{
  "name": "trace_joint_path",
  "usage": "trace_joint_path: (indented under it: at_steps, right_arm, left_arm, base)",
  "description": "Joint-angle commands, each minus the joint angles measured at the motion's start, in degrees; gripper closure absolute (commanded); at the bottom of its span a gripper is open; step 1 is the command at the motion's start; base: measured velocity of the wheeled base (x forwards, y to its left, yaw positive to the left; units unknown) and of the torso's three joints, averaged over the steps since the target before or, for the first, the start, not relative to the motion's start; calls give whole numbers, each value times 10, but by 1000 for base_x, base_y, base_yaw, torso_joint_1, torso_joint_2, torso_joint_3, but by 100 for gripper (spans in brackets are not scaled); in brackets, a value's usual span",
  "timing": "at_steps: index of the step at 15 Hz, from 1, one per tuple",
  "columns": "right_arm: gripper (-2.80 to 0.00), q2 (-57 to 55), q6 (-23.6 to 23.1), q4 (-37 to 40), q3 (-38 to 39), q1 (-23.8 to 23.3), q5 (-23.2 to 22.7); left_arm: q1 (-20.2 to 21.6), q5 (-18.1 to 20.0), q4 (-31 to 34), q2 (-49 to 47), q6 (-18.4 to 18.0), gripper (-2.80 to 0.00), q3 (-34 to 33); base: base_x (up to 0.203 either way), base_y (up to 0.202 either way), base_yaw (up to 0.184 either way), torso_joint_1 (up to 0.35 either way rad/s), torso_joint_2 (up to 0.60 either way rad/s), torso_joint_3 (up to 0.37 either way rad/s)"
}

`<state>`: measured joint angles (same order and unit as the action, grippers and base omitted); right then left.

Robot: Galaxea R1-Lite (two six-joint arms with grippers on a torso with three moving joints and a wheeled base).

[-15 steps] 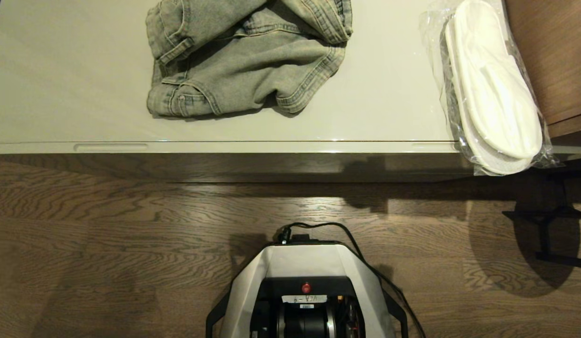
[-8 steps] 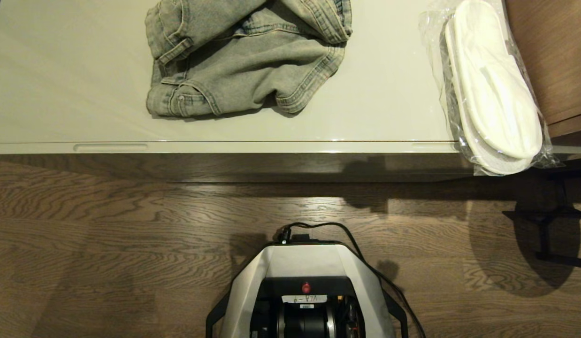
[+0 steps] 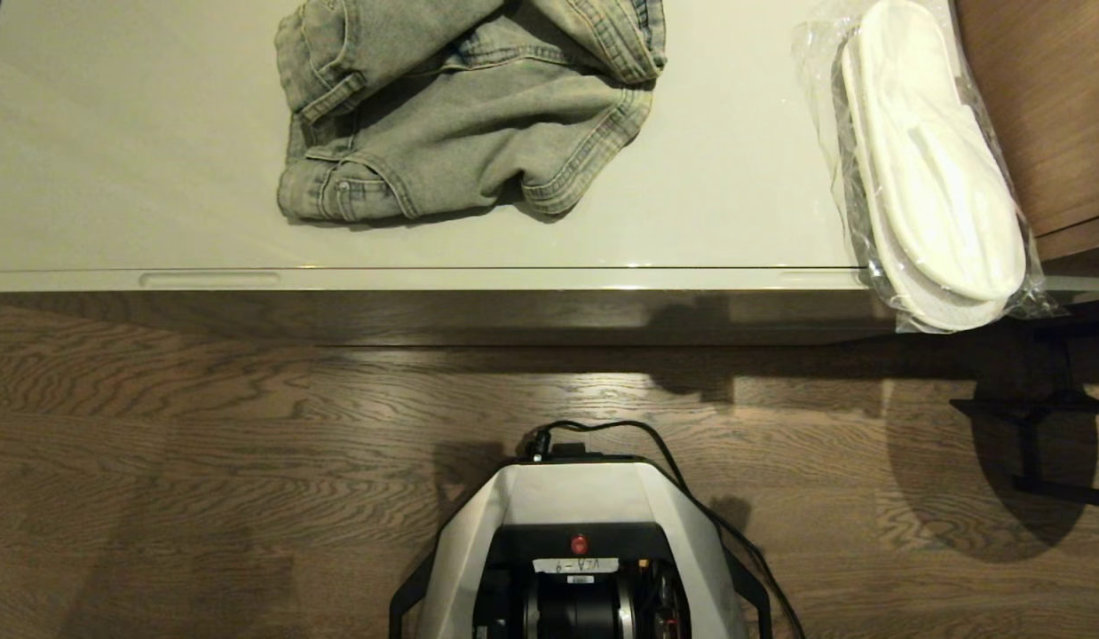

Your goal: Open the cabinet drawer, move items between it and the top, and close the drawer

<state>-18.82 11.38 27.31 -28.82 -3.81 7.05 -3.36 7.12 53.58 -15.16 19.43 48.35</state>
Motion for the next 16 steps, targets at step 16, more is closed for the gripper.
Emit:
trace_joint_path:
  at_steps: [16]
  right_arm:
    - [0, 189, -172, -352, 290, 35, -11]
  left_arm:
    - [36, -80, -138, 151, -113, 0, -143]
  base:
    - [0, 0, 0, 0, 0, 0]
